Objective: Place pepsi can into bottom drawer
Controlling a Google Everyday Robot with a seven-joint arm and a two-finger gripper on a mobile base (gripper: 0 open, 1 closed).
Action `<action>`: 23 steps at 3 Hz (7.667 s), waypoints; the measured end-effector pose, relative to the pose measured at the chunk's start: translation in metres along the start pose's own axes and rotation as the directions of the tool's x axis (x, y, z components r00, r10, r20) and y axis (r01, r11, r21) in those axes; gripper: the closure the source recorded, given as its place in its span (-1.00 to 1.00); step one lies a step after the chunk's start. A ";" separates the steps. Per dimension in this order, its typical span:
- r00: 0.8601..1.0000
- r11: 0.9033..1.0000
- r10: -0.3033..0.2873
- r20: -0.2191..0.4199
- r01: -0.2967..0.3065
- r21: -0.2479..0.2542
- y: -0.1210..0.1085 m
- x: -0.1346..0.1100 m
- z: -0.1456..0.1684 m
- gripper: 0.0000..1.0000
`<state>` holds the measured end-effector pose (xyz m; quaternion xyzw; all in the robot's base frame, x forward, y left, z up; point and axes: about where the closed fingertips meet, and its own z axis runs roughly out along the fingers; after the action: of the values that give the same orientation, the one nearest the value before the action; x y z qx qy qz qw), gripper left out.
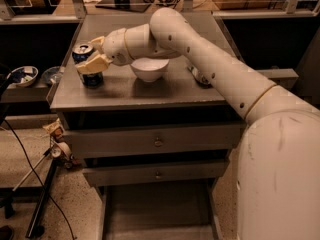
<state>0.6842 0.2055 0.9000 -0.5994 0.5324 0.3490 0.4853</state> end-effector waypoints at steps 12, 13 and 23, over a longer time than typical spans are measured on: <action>0.988 0.963 0.157 -0.002 -0.153 0.221 0.156 -0.057 -0.082 1.00; 0.987 0.961 0.162 0.004 -0.158 0.227 0.159 -0.057 -0.084 1.00; 0.932 0.827 0.363 -0.021 -0.312 0.467 0.271 0.093 -0.105 1.00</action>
Offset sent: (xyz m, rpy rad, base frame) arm -0.0003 -0.0018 0.0304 -0.0030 -0.0166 -0.0052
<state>0.4268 0.0882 0.7863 -0.3828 0.7224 0.2613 0.5132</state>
